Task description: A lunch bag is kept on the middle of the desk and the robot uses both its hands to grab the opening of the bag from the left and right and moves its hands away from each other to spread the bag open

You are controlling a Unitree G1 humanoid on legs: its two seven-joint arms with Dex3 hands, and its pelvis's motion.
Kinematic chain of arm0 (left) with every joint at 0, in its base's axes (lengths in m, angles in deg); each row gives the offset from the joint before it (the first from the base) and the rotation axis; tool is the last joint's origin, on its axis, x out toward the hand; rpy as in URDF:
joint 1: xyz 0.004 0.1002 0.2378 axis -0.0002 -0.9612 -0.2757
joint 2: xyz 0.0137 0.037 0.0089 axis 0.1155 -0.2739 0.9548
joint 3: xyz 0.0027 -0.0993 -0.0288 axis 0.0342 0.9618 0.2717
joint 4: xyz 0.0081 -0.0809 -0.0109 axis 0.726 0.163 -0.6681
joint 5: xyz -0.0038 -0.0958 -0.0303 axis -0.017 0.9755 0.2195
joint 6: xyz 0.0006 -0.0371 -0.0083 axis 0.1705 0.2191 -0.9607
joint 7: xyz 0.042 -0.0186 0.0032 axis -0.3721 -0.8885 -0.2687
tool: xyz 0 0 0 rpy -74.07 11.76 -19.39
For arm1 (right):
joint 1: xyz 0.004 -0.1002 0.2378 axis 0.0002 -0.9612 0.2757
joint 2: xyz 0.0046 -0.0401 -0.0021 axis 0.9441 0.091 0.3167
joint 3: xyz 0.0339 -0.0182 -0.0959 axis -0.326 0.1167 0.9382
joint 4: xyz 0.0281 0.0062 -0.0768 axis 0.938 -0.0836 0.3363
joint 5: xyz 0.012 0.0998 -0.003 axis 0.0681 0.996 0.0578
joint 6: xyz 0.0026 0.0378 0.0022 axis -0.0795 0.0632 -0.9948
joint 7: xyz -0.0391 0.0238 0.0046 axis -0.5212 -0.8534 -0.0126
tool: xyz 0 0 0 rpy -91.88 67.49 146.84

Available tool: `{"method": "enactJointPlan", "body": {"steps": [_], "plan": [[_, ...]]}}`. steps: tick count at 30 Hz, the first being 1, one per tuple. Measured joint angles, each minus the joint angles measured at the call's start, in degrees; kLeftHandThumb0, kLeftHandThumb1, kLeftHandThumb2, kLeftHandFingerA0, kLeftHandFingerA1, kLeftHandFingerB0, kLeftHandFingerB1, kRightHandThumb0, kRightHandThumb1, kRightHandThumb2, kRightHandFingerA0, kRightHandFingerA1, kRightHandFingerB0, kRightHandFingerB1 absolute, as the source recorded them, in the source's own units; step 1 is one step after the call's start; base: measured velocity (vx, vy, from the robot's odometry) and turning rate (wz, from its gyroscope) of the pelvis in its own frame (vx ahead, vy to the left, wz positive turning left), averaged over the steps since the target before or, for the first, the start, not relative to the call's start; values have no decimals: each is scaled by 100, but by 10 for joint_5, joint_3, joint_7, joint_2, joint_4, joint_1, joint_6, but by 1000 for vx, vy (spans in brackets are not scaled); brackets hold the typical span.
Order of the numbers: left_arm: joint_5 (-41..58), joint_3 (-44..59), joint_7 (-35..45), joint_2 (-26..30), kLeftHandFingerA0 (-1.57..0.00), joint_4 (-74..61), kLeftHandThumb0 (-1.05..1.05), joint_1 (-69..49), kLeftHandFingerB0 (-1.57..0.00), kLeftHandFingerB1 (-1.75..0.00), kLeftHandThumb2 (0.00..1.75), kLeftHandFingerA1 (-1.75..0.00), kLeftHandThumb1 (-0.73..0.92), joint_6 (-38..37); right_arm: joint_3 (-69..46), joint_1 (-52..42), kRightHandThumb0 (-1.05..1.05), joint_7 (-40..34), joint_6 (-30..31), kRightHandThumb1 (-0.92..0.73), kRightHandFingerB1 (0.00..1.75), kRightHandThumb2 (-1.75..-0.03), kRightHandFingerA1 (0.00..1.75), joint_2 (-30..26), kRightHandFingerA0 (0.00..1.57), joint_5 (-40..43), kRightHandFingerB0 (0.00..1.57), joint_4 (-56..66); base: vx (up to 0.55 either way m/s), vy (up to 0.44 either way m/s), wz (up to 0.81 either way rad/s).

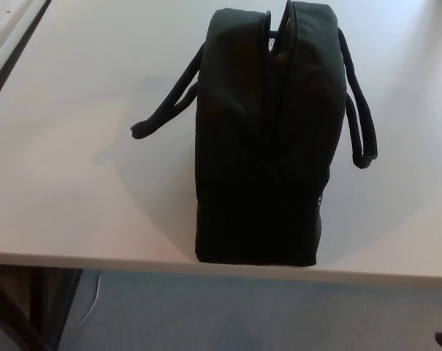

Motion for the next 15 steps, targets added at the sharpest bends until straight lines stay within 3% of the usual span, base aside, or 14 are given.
{"method": "enactJointPlan", "body": {"steps": [3,4,7,8,10,11,13,14,15], "plan": [[-2,0,-15,3,-44,6,-38,3,-34,-32,59,-34,61,-25,5,8,-37,-15,-22,-53,32,-57,37,-2,38,-7,29,-8,0,0,0],[-4,0,-23,4,-36,7,-42,2,-30,-41,73,-43,50,-34,5,8,-42,-22,-31,-46,40,-67,44,-2,37,-8,31,-10,0,0,0],[-13,5,-53,13,-35,3,-38,-2,-31,-40,69,-40,50,-63,1,7,-42,-47,-59,-43,39,-65,45,-4,40,-13,31,-5,0,0,0],[-16,11,-62,18,-42,-2,-27,-4,-36,-32,57,-35,58,-72,-2,6,-41,-56,-67,-43,39,-65,44,-7,38,-16,30,3,0,0,0],[-22,29,-82,32,-44,-20,-22,-7,-36,-33,57,-36,58,-91,-13,4,-43,-74,-83,-44,40,-66,42,-17,36,-21,29,24,0,0,0],[-24,39,-90,39,-39,-30,-18,-7,-31,-31,57,-35,58,-100,-19,3,-35,-79,-88,-48,32,-55,38,-24,44,-26,31,34,0,0,0],[-27,63,-103,52,-38,-51,-19,-7,-29,-30,57,-34,58,-114,-27,-4,-32,-83,-91,-47,31,-54,38,-32,43,-33,28,49,0,0,0],[-29,73,-108,58,-27,-60,-12,-7,-15,-49,88,-54,41,-120,-30,-7,-36,-83,-92,-40,34,-60,39,-34,31,-36,22,56,0,0,0],[-31,88,-114,66,-27,-74,-12,-5,-15,-49,88,-54,41,-129,-36,-11,-36,-83,-94,-40,34,-60,39,-38,31,-40,22,66,0,0,0]]}}
